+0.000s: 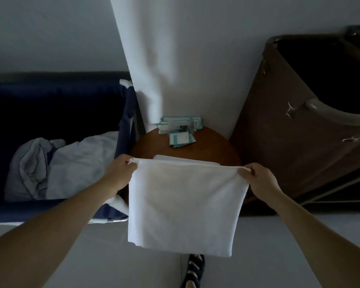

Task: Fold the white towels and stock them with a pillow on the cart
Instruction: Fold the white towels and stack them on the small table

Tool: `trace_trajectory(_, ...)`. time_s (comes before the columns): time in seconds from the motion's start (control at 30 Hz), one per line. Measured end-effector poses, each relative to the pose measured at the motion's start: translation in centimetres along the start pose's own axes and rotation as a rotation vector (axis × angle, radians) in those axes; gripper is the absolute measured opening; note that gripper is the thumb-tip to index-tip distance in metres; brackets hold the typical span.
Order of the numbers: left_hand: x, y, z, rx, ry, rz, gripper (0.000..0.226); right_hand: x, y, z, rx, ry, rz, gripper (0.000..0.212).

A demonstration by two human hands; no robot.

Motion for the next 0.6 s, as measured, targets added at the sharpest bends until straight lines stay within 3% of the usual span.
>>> trace_trajectory(0.1,-2.8,0.0,5.7,0.063,0.034,0.064,0.013,-2.4,1.1,6.6,-0.057,-0.073,0.035,0.022)
trace_trajectory(0.2,-6.2,-1.5,11.5,0.13,0.011,0.053,0.032,-6.1,3.1,13.1,-0.117,-0.105,0.121,0.024)
trace_trajectory(0.3,-10.3,-3.8,16.7,0.167,-0.001,0.071,0.037,-10.9,6.7,18.1,-0.23,-0.114,0.187,0.03)
trace_trajectory(0.47,-15.7,-9.2,21.2,0.288,-0.022,0.07,0.038,-16.7,12.4,21.4,-0.354,-0.045,0.234,0.038)
trace_trajectory(0.6,-16.6,-11.0,22.4,0.363,0.015,0.06,0.033,-17.5,13.8,22.3,-0.314,0.032,0.175,0.032)
Point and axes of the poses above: each hand's wrist, its own z-axis towards the middle knuckle, its own x-axis out of the back of the hand, y = z × x, the point moved 6 cm from there along z, towards the middle knuckle, and after that the axes turned 2 degrees about z, right-handed, at the moved point
